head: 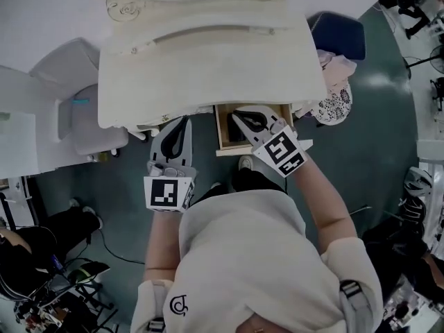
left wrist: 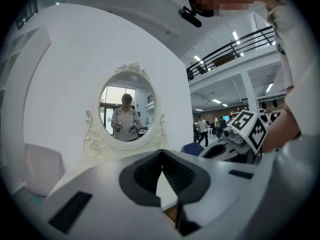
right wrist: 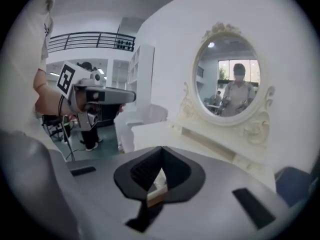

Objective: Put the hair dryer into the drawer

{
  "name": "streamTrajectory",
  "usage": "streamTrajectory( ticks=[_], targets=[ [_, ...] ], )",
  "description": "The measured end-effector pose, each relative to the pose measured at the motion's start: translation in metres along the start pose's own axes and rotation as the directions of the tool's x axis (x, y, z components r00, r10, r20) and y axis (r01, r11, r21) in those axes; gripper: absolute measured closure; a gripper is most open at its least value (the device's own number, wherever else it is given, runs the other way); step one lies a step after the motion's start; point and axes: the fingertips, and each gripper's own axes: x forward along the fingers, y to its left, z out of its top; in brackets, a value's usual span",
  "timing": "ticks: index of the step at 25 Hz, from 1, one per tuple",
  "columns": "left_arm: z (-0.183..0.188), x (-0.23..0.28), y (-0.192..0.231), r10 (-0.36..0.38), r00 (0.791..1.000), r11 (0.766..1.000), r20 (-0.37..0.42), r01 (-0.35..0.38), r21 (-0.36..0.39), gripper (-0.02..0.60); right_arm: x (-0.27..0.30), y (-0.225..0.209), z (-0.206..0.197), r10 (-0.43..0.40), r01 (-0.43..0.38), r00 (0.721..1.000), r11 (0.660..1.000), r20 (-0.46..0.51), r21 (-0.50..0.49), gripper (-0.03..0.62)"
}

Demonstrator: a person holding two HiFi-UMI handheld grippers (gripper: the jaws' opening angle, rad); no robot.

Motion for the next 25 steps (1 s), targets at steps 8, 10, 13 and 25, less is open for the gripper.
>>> streamTrajectory(
  ticks=[8,10,13,25],
  targets=[
    [0.027,-0.013,0.019,0.032,0.999,0.999,0.005,-0.032,0.037,0.568,-0.055,-0.010,0.097,-0.252,0.237,0.921,0.968,0.296,0.087,0.586],
    [0.032,-0.017,0.022,0.029,0.999,0.999,0.015,-0.029,0.024,0.568,-0.070,-0.009,0.114,-0.301,0.287,0.885,0.953,0.354,0.092,0.587],
    [0.039,-0.021,0.026,0.030,0.999,1.000,0.032,-0.030,0.003,0.568,-0.087,-0.003,0.128,-0.351,0.334,0.840,0.935,0.414,0.116,0.588],
    [0.062,-0.021,0.008,0.003,0.997,0.999,0.072,-0.006,0.037,0.568,-0.111,-0.001,0.149,-0.378,0.347,0.787,0.925,0.487,0.158,0.589]
  ],
)
